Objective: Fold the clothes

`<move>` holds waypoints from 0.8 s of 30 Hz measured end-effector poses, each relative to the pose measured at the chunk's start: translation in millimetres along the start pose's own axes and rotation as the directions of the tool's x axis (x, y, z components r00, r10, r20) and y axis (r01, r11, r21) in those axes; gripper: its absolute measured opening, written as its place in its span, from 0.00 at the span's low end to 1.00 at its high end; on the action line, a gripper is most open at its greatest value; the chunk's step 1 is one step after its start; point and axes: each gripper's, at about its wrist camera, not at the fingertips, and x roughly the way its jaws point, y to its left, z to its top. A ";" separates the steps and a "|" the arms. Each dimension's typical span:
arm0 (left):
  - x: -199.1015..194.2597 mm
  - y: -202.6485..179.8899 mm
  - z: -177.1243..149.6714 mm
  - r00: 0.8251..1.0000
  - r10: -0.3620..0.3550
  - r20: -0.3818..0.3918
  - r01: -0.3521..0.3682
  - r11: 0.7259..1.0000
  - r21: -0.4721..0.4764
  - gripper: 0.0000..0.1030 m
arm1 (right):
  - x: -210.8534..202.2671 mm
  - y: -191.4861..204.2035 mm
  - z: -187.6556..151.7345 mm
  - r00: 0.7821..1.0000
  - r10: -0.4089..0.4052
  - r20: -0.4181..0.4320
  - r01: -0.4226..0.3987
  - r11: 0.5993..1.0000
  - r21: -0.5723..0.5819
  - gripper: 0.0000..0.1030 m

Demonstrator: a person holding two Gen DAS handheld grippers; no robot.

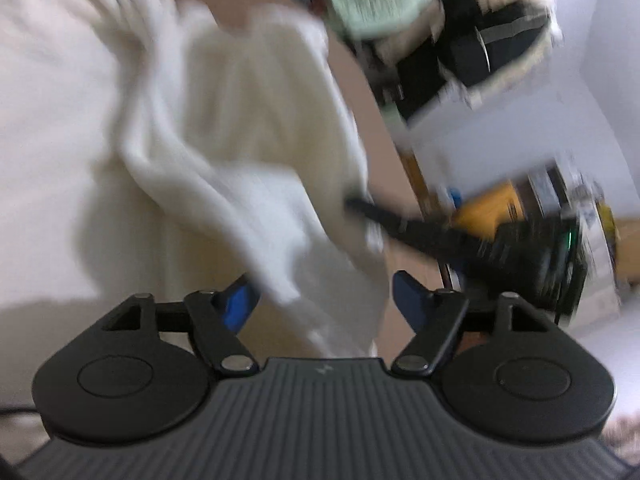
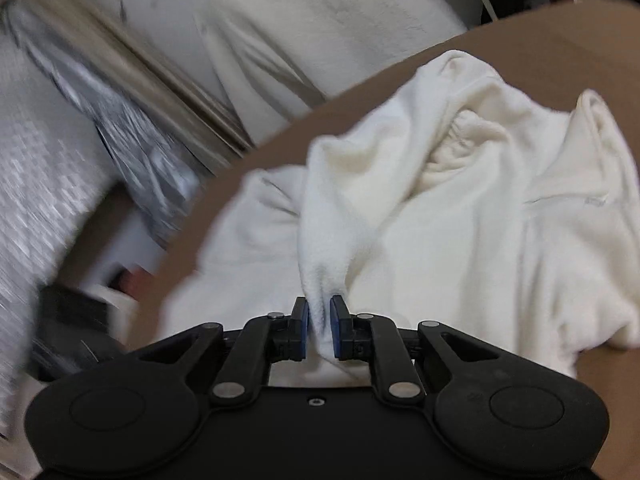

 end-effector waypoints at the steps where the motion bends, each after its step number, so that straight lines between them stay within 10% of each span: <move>1: 8.0 -3.8 -6.7 0.999 0.001 -0.045 -0.001 1.000 0.008 0.79 | -1.1 -0.9 -0.8 1.000 0.026 0.008 -0.026 0.999 0.018 0.16; 6: 14.5 -25.3 -28.1 0.984 0.178 0.005 -0.178 0.978 0.107 0.19 | -1.3 3.4 -3.6 0.998 0.063 -0.002 -0.063 0.998 -0.019 0.15; 11: -27.5 -27.5 -22.6 0.947 0.250 0.204 -0.274 0.956 0.103 0.14 | -2.9 8.0 -1.4 0.999 0.037 -0.008 -0.037 0.994 -0.102 0.18; 17: -25.5 -20.8 -20.8 0.965 0.181 0.190 -0.199 0.977 0.078 0.14 | -7.6 6.9 -11.1 0.998 -0.024 -0.058 0.013 0.983 -0.185 0.45; 24: -19.6 -14.6 -19.6 0.981 0.103 0.165 -0.114 0.992 0.058 0.14 | 2.5 -8.1 -27.5 0.990 -0.113 -0.088 0.100 0.985 -0.138 0.51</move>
